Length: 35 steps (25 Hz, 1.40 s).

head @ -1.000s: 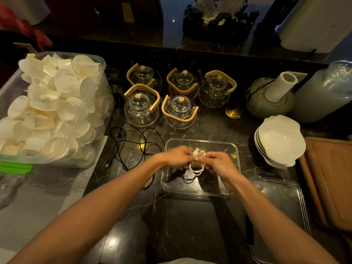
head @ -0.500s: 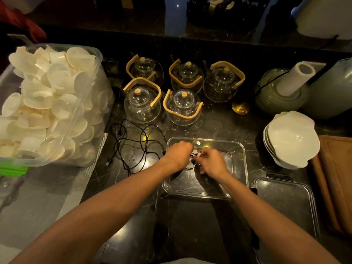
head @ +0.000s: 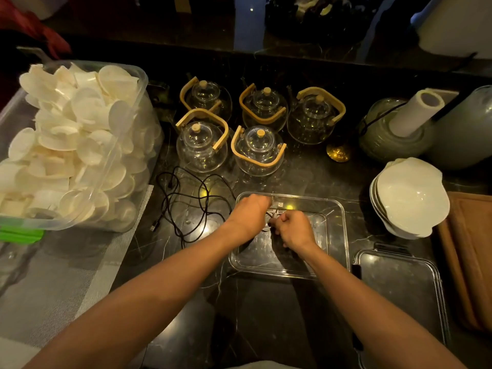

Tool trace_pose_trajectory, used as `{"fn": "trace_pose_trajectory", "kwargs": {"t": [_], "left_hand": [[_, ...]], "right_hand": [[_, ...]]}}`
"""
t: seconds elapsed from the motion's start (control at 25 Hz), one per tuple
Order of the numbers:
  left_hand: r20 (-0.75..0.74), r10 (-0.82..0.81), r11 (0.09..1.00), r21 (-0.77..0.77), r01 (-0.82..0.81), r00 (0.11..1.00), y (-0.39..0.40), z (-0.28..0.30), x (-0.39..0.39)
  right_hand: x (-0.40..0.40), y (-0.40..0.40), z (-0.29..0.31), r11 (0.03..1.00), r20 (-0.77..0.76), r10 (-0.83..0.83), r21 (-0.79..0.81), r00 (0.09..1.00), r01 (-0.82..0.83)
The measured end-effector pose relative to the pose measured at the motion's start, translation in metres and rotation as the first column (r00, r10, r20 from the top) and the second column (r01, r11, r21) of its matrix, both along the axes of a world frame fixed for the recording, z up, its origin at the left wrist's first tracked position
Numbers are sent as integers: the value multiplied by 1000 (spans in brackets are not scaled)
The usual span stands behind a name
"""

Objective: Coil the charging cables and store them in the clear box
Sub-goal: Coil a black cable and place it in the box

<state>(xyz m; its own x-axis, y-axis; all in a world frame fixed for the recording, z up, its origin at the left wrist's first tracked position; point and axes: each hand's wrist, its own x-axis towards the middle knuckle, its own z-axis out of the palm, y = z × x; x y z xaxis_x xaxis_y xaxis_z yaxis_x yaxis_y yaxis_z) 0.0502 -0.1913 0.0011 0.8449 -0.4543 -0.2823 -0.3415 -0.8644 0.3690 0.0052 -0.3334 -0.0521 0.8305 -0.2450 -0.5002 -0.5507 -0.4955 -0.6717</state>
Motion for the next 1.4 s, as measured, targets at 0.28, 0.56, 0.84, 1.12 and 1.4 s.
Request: {"fn": "trace_pose_trajectory", "kwargs": {"t": [0.28,0.56,0.84,1.12,1.4], "left_hand": [[24,340,842,-453,-293,940,56,37,-6],[-79,515,796,-324,-511,853,131,21,-24],[-202,614,703,-299,-645,763,169,-16,-53],[-206,613,715,-266,-647,762,188,-35,-56],[-166,626,713,-273,-645,762,197,-46,-47]], "right_hand": [[3,-15,54,987,86,118,-120,989,-107],[18,41,107,930,288,366,-156,885,-333],[21,138,81,656,133,730,-414,671,-631],[29,172,57,592,-132,705,-430,697,-681],[25,192,51,-40,-550,669,-699,501,-714]]}}
